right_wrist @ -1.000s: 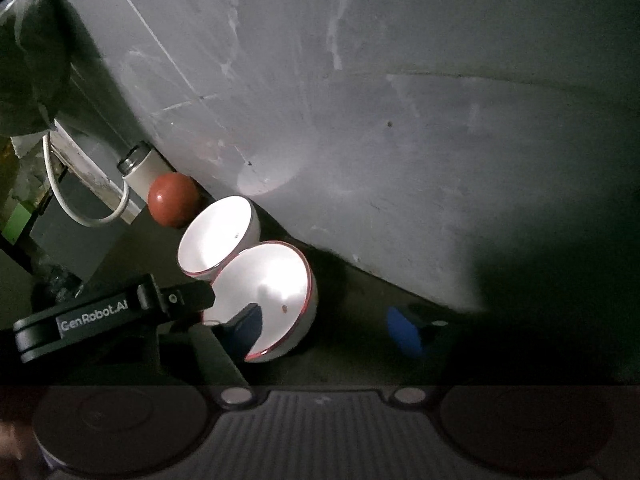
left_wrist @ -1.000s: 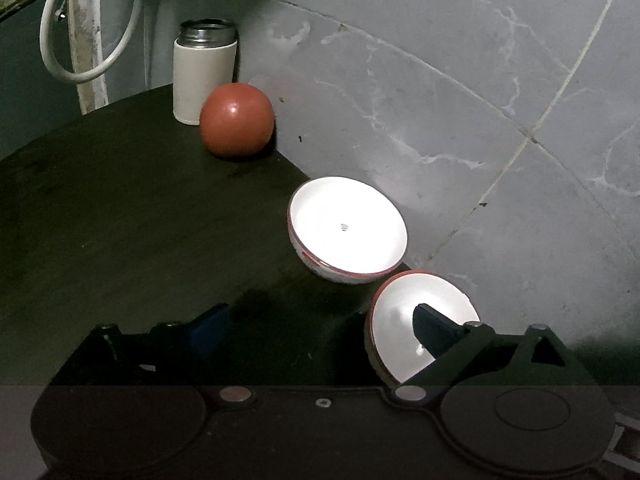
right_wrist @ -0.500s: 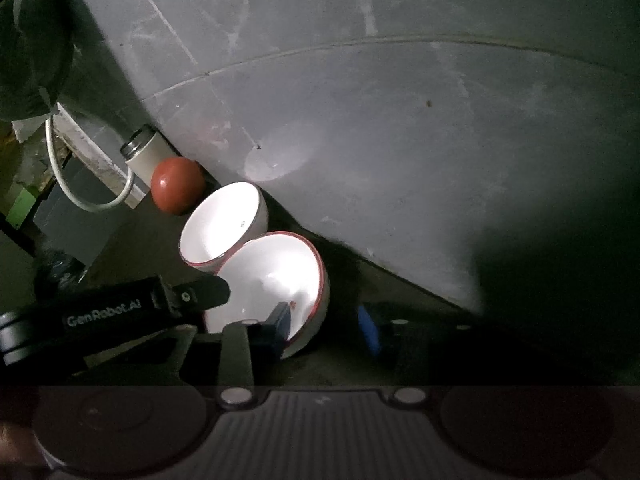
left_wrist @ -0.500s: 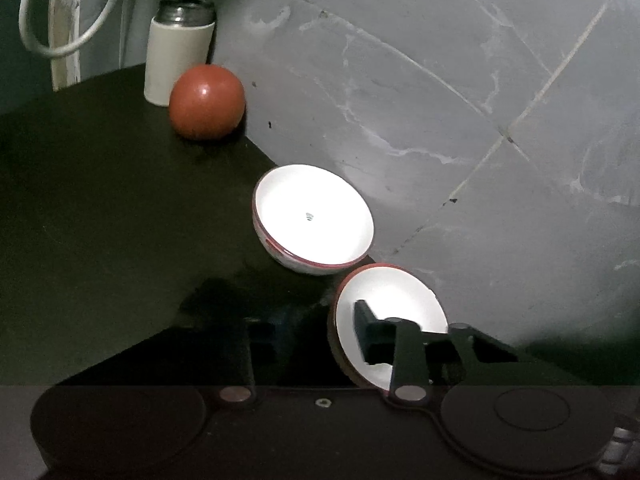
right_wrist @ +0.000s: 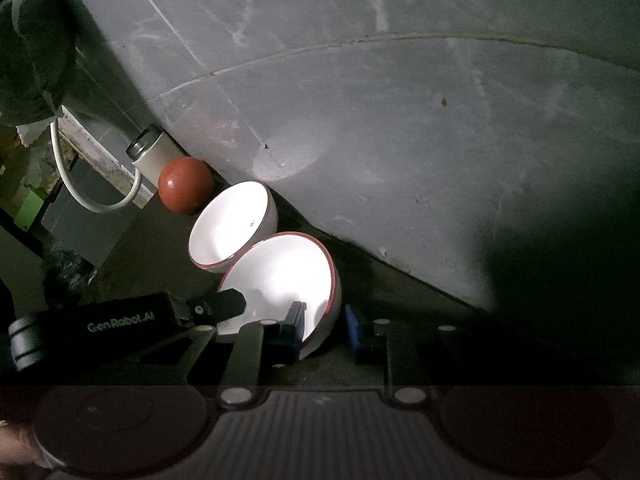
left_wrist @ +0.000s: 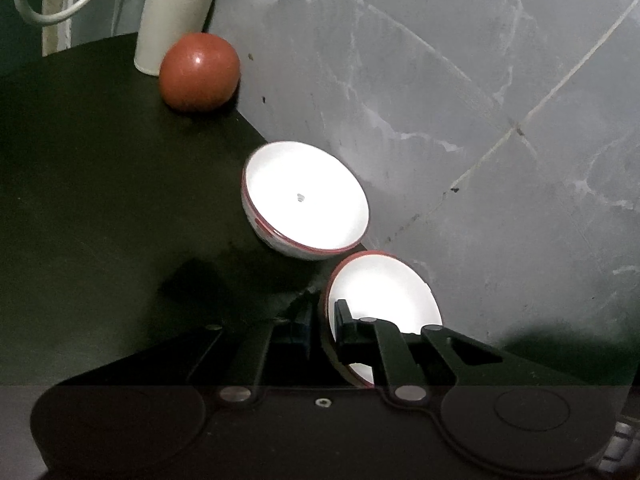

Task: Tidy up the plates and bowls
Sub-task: 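Lift the white bowl with the left gripper and carry it toward the steel bowl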

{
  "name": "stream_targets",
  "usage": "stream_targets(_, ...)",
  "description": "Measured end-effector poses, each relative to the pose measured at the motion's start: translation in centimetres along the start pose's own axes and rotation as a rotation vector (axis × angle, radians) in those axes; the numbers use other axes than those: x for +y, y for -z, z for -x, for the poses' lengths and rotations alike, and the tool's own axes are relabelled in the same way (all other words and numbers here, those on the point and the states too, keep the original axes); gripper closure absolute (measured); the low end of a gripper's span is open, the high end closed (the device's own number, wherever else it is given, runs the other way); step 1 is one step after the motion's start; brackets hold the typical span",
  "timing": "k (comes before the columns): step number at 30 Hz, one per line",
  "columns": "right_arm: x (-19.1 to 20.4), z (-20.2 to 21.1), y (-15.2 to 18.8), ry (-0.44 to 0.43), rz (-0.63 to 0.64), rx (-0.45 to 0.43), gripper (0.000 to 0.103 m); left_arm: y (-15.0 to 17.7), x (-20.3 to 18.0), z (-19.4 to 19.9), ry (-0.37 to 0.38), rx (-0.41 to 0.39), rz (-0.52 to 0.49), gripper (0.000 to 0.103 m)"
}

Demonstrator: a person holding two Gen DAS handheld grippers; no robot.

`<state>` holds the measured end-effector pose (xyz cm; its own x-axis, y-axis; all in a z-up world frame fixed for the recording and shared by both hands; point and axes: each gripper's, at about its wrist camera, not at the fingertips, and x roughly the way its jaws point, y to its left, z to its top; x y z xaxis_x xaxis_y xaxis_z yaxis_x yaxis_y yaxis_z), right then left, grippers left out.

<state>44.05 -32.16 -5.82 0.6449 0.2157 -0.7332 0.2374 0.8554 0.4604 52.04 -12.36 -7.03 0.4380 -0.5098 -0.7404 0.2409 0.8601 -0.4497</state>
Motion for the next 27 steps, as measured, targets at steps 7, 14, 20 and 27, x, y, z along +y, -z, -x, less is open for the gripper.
stream_targets(7,0.3,0.0,0.1,0.002,0.025,-0.002,0.084,0.4,-0.3,0.2,-0.012,-0.004,-0.018,0.095)
stream_targets(14,0.8,1.3,0.5,-0.008,0.052,-0.016,0.086,1.0,-0.7,2.4,0.000,-0.036,-0.032,0.096)
stream_targets(20,1.5,3.8,1.2,-0.033,0.065,-0.038,0.086,2.4,-1.6,5.3,0.018,-0.061,-0.053,0.096)
stream_targets(27,1.5,7.7,3.4,-0.052,0.077,-0.049,0.086,5.5,-2.6,9.0,0.044,-0.069,-0.083,0.095)
